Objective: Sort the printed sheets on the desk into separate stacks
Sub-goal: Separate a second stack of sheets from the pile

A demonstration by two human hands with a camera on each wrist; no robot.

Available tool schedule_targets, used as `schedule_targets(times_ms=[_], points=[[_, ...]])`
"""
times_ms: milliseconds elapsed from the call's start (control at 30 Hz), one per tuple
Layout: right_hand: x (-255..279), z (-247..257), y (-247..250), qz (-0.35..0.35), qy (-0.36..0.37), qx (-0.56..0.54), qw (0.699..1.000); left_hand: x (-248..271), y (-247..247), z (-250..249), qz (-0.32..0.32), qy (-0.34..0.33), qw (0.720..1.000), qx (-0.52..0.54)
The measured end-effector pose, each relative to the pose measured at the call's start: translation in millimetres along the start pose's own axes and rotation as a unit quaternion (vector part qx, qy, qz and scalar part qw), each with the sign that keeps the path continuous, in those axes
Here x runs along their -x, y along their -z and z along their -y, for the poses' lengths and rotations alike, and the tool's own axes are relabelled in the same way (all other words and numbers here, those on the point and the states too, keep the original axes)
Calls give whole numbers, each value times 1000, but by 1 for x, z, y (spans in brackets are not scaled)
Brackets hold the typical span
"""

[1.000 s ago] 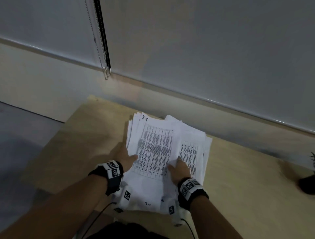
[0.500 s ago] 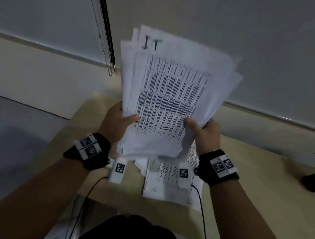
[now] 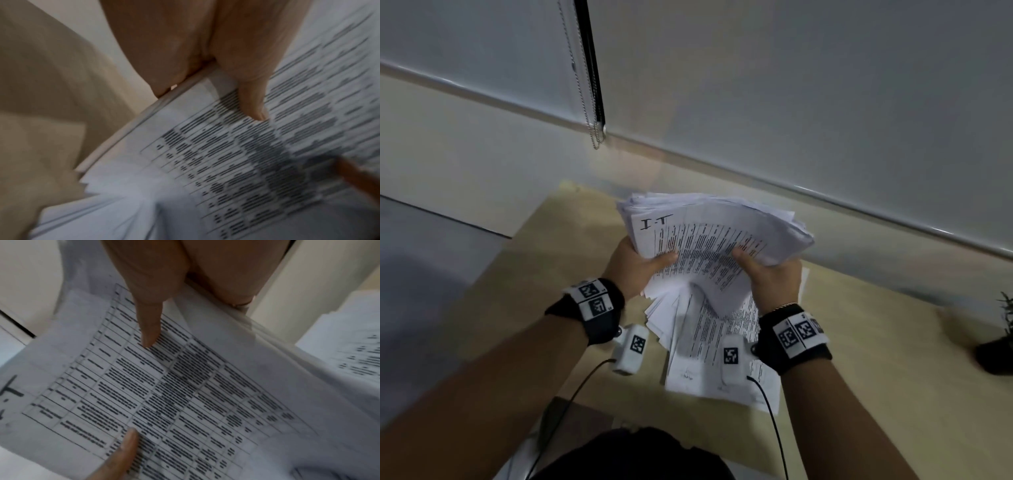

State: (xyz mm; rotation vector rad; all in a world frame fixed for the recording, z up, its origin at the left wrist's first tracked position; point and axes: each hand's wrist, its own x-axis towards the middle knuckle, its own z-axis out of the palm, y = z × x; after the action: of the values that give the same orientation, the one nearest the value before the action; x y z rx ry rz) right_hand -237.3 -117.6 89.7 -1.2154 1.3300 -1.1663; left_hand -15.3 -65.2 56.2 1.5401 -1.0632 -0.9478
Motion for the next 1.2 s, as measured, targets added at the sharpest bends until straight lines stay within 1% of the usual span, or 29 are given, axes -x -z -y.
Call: schedule_targets(times_ms=[33, 67, 100, 133, 167, 200, 233, 267, 333, 400, 500, 600, 700, 733, 900, 1000, 1067, 1133, 1200], points=[[-1, -7, -1, -2, -16, 22, 1000, -1, -3, 5, -9, 13, 1000, -1], [-3, -17, 0, -8, -36, 65, 997, -2, -3, 6, -32, 25, 999, -11], [-5, -30, 3, -20, -60, 131, 989, -4, -1, 5, -60, 33, 997, -26], [-7, -44, 9, -32, -94, 213, 972, -5, 3, 3, -89, 37, 994, -45], [-6, -58, 16, -40, -144, 295, 944, -8, 10, 2, -109, 36, 992, -60], [-2, -70, 24, -47, -200, 362, 909, -9, 18, 0, -124, 30, 989, -72], [3, -81, 30, -50, -250, 406, 878, -10, 26, 0, -137, 25, 987, -84], [9, -92, 34, -46, -287, 430, 855, -10, 35, 1, -143, 24, 984, -99], [18, -109, 35, -28, -312, 467, 827, -10, 49, 10, -144, 50, 981, -119], [22, -121, 31, -14, -301, 497, 814, -5, 58, 20, -133, 96, 980, -108], [20, -122, 24, -22, -303, 487, 819, 6, 68, 37, -123, 141, 979, -77], [17, -120, 15, -8, -291, 485, 825, 14, 75, 45, -126, 156, 977, -71], [13, -122, 10, -20, -288, 420, 860, 19, 80, 48, -130, 169, 975, -66], [11, -123, 10, -27, -293, 400, 868, 20, 82, 49, -133, 175, 974, -56], [6, -122, 19, -50, -315, 328, 889, 20, 85, 48, -125, 180, 975, -38], [5, -124, 31, -30, -297, 344, 890, 21, 86, 48, -120, 185, 975, -25], [4, -124, 43, -25, -268, 369, 890, 20, 86, 49, -110, 188, 976, -26], [2, -124, 58, -26, -233, 370, 899, 20, 84, 51, -101, 196, 975, -28], [-1, -124, 75, -33, -222, 352, 909, 18, 83, 58, -99, 212, 972, -23]])
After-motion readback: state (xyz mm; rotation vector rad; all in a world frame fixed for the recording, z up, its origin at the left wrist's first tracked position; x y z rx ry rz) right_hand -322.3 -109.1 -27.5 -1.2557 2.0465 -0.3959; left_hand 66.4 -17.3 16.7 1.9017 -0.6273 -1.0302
